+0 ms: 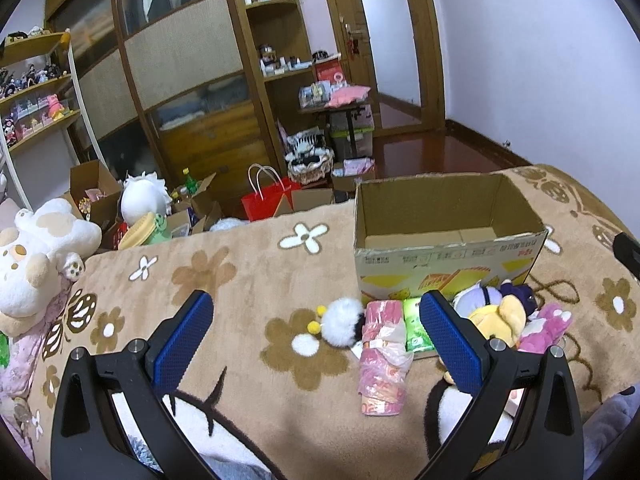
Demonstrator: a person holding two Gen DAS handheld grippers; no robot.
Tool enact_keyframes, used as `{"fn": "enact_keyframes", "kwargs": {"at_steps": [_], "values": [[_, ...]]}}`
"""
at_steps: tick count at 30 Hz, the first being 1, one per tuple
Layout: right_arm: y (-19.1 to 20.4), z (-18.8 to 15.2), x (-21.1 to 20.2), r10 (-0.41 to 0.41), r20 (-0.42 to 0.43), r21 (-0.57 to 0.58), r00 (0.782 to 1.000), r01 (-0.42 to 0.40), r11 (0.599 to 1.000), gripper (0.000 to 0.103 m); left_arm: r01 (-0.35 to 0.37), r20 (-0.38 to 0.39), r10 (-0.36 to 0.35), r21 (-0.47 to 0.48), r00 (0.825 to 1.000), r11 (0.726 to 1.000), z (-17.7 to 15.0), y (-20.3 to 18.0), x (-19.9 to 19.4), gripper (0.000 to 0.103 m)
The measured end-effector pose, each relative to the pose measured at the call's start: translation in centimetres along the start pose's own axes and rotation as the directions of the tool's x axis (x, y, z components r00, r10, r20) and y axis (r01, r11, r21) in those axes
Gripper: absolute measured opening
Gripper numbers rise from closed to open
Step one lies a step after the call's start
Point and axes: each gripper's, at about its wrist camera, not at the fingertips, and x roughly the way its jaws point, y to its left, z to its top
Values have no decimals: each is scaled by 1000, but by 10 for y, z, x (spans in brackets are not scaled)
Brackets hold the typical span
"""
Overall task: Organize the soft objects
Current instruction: 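Lower the left tool onto the pink wrapped roll while the right tool closes on the pink bear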
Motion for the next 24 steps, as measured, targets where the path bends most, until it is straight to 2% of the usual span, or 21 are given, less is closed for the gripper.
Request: {"fn": "enact_keyframes", "kwargs": {"at_steps": [8, 13, 19, 24], "values": [[-7, -1, 12, -1, -48, 29, 999, 2, 1000, 103, -1, -105, 5, 38, 995, 999, 0, -10, 26, 102], [-9, -6, 32, -24, -138, 47, 990, 30, 998, 103, 19, -156, -11, 52, 988, 998, 0, -17, 42, 102], [-20, -16, 59, -13, -211, 97, 977, 35, 995, 103, 52, -268, -41, 32, 962, 998, -1, -22, 76, 102], [-29, -25, 82, 11, -283, 168, 959, 38, 985, 103, 54, -323, -46, 18, 945, 998, -5, -25, 95, 102]]}}
